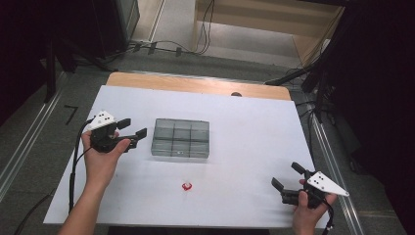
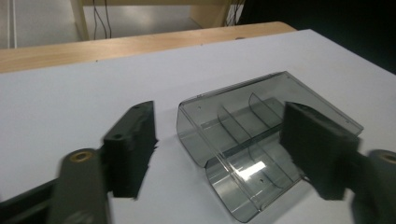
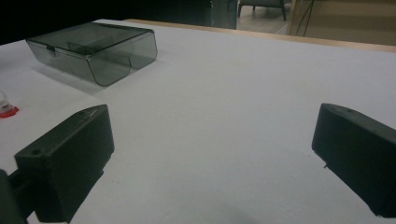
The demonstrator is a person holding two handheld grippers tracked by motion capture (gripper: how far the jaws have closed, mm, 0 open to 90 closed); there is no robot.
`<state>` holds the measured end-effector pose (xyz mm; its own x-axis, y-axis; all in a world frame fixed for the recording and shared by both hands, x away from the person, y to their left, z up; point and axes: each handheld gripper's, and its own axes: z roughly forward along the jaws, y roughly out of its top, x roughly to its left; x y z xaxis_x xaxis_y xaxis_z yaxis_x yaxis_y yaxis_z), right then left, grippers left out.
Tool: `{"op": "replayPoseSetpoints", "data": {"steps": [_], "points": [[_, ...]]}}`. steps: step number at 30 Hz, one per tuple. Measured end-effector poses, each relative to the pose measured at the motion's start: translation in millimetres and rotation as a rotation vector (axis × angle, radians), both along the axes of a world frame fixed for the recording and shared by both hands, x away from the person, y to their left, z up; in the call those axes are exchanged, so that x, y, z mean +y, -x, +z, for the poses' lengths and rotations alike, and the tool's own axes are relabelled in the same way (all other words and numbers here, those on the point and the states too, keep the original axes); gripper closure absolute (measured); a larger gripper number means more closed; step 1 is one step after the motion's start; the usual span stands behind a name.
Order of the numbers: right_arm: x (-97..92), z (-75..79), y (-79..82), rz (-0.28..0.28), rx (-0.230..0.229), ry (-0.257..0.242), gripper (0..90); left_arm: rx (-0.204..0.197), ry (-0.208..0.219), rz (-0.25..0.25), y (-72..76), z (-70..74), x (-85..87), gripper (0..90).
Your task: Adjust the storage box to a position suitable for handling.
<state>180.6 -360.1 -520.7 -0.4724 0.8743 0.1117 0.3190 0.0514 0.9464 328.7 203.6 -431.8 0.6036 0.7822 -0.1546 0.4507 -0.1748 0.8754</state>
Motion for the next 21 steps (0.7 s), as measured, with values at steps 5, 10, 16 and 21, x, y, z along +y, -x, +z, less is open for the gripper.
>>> {"op": "replayPoseSetpoints", "data": {"steps": [5, 10, 16, 21], "points": [[-0.1, -0.1, 0.0, -0.001, 0.000, 0.000, 0.0, 0.077, -0.020, -0.004, -12.1, -10.9, -1.8, 61.4], [0.2, -0.3, -0.4, -0.001, 0.001, 0.002, 0.0, 0.116, -0.052, -0.017, -19.0, -21.4, -5.1, 73.5], [0.0, -0.3, -0.2, -0.004, -0.001, 0.002, 0.0, 0.173, -0.083, -0.017, -27.4, -36.0, -12.2, 89.1], [-0.2, -0.4, -0.6, -0.002, -0.004, 0.001, 0.0, 0.208, -0.118, -0.024, -30.4, -45.2, -17.3, 89.3]]}}
